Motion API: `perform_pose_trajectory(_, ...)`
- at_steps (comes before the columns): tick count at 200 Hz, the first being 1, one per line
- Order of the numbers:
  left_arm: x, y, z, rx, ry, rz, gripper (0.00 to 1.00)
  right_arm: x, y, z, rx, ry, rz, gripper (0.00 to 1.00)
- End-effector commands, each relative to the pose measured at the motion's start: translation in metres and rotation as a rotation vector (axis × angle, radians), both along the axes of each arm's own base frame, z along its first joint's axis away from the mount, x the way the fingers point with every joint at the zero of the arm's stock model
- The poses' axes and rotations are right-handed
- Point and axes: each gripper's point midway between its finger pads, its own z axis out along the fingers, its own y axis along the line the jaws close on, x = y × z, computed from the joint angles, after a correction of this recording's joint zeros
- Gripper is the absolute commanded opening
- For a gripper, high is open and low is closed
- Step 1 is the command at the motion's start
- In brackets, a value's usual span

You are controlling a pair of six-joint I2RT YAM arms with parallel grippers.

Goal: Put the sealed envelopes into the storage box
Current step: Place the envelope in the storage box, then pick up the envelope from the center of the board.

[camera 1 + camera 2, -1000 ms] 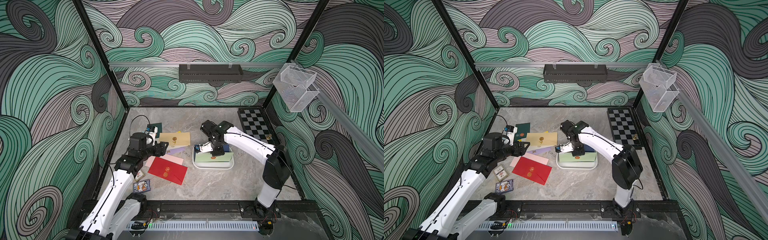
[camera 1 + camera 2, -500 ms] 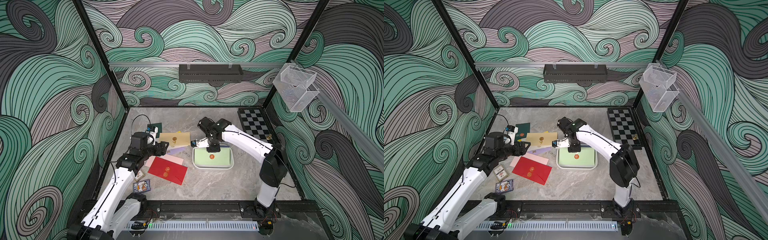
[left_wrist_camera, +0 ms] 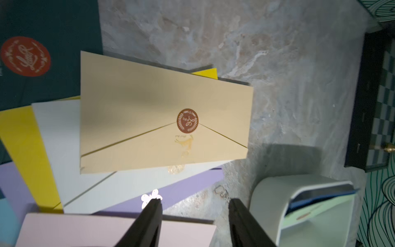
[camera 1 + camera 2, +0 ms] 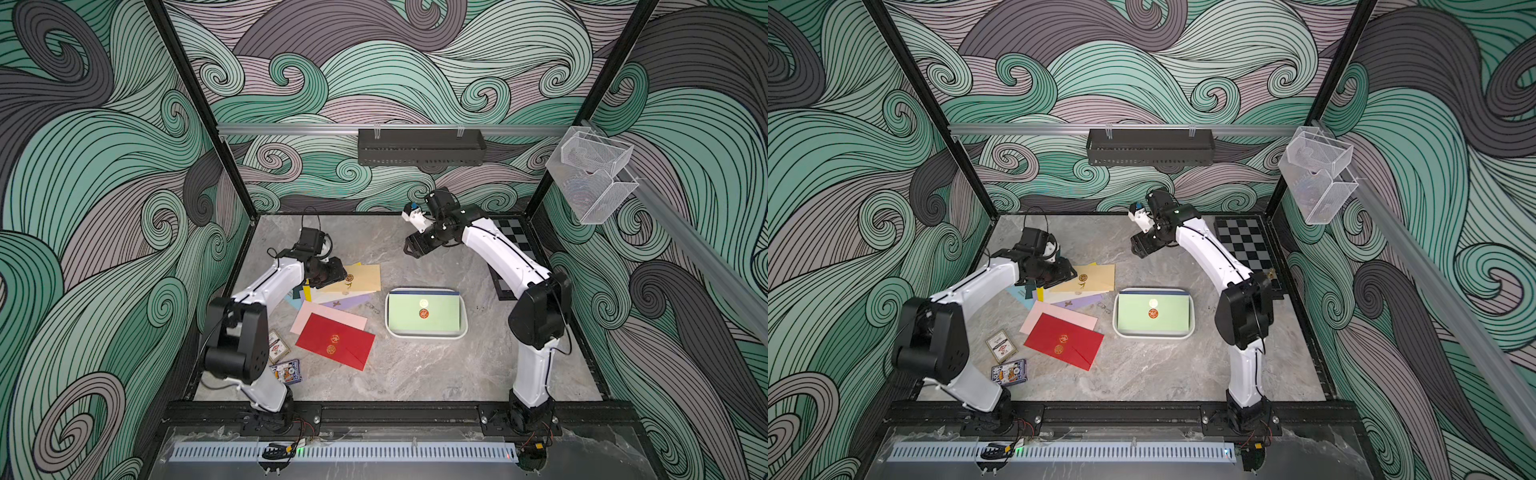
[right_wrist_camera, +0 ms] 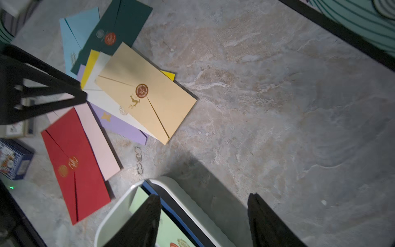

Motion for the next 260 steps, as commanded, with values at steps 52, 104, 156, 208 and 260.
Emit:
perform_pose_trajectory(52, 0.039, 0.031, -0.04, 0.129, 0.107, 0.101, 0.49, 0.022, 0.06, -0.057, 0.259, 0.312, -0.163, 0.65)
perform_pose_trajectory(104, 0.037, 0.026, -0.064, 0.098, 0.175, 0.093, 0.48, 0.035, 0.079, -0.103, 0.307, 0.45, -0.251, 0.61)
perform_pose_trajectory(156, 0.031, 0.023, -0.075, 0.08, 0.203, 0.083, 0.47, 0.032, 0.092, -0.137, 0.308, 0.518, -0.262, 0.6)
perform_pose_trajectory(208, 0.029, 0.021, -0.078, 0.069, 0.212, 0.076, 0.47, 0.022, 0.117, -0.139, 0.351, 0.57, -0.22, 0.58)
perform_pose_trajectory(260, 0.028, 0.02, -0.077, 0.068, 0.209, 0.072, 0.47, 0.019, 0.137, -0.098, 0.43, 0.556, -0.171, 0.53)
